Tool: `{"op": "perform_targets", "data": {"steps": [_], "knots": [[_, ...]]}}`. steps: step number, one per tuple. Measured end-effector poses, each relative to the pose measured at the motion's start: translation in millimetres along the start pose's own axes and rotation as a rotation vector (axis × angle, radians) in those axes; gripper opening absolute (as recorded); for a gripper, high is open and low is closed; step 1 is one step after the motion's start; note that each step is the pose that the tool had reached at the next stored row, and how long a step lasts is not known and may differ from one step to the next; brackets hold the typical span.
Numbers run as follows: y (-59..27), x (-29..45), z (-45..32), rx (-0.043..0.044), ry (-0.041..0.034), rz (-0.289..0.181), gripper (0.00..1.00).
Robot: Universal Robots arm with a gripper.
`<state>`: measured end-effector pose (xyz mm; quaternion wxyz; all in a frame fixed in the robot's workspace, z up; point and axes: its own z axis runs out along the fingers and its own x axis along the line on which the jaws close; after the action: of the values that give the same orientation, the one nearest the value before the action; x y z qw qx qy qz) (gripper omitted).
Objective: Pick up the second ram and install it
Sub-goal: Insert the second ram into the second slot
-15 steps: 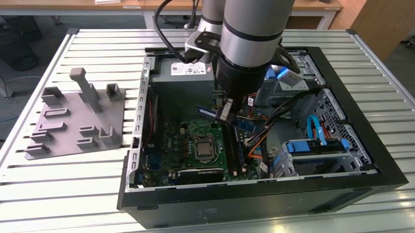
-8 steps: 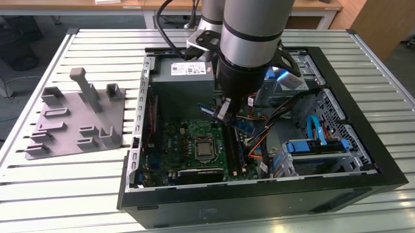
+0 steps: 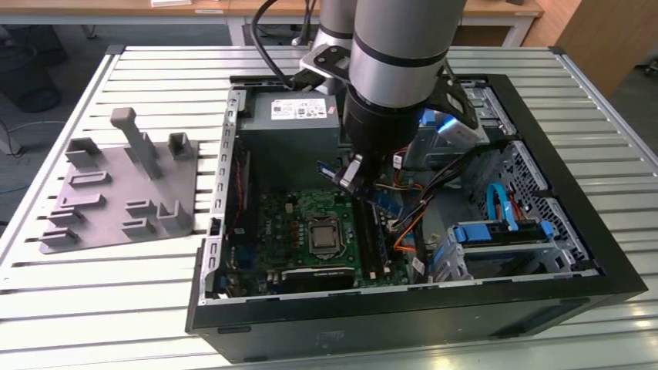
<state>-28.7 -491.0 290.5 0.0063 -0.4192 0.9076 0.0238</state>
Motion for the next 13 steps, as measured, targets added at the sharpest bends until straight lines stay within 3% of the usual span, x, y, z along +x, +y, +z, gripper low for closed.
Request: {"op": "perform_targets", "data": {"steps": [13], "knots": [[0.0,0.0,0.9,0.0056,-0.0054,0.159,0.14]]}}
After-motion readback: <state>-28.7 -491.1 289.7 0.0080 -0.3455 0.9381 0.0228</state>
